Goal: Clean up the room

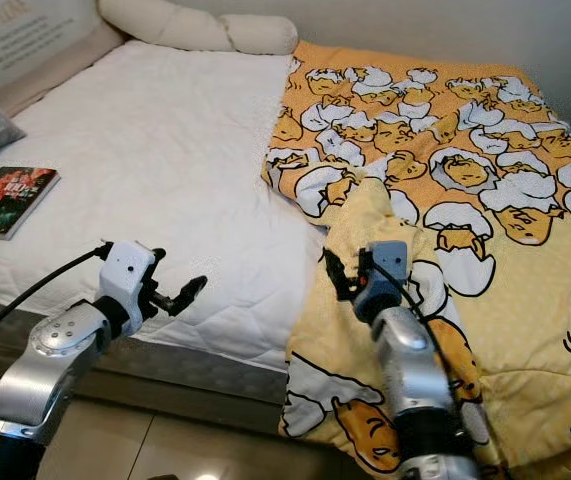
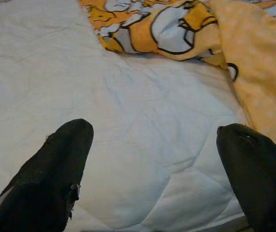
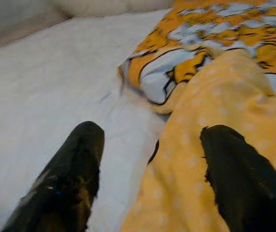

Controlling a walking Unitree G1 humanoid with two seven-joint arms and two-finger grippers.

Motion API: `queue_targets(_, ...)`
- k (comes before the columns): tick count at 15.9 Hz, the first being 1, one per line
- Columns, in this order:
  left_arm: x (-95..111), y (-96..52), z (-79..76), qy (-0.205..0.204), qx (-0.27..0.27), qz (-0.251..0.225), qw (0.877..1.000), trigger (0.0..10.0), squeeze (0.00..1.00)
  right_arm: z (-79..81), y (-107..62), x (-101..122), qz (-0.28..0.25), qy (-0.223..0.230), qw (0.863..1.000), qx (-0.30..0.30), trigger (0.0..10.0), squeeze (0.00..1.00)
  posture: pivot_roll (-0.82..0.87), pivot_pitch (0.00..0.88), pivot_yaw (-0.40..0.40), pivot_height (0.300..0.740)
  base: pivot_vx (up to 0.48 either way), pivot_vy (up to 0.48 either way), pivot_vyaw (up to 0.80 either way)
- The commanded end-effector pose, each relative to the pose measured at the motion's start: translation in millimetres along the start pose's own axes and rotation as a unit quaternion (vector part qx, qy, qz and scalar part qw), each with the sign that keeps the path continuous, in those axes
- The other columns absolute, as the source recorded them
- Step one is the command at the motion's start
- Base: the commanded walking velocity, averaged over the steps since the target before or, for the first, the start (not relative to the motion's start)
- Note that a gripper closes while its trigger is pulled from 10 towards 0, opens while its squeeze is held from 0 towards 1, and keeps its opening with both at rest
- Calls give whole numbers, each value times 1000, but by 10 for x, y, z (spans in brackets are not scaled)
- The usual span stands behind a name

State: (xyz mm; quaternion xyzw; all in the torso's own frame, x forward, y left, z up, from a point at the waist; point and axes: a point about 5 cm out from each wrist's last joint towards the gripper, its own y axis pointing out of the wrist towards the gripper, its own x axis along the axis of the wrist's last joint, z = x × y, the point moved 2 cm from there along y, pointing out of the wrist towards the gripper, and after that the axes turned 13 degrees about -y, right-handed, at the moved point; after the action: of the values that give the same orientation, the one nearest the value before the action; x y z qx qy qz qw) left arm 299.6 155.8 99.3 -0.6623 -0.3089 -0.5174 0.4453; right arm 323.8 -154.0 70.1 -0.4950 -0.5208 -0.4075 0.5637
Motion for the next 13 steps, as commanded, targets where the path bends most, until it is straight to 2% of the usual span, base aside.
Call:
queue_targets(1, 8, -21, 43, -4, 24, -9, 1000, 10000, 149, 72, -28, -49, 9, 4, 1000, -23, 10000, 1000, 20, 0, -34, 740, 0, 386, -763)
queue_targets(4, 4, -27, 91, -2, 46, -16, 999, 10000, 145, 111, -42, -68, 19, 15, 998, -59, 10000, 1000, 18, 0, -32, 740, 0, 387, -781)
queue_targets(5, 5, -32, 105, 0, 50, -17, 999, 10000, 145, 53, -44, -51, 13, -11, 997, -77, 10000, 1000, 19, 0, -34, 740, 0, 386, -800)
queue_targets(6, 5, -34, 109, 0, 51, -17, 999, 10000, 145, 40, -44, -50, 12, -17, 997, -77, 10000, 1000, 19, 0, -34, 740, 0, 386, -800)
queue_targets(9, 17, -45, 122, 12, 57, -21, 998, 10000, 149, -7, -71, -46, 6, -33, 996, -82, 10000, 1000, 25, 0, -39, 740, 0, 95, 0)
queue_targets(10, 33, -47, 130, 18, 64, -26, 997, 10000, 165, -16, -71, -51, 11, -36, 996, -78, 10000, 1000, 29, 0, -42, 740, 0, -480, 0)
queue_targets(13, 48, -55, 145, 6, 70, -36, 997, 10000, 141, 49, -55, -46, 11, -33, 998, -61, 10000, 1000, 32, 0, -44, 740, 0, 0, 0)
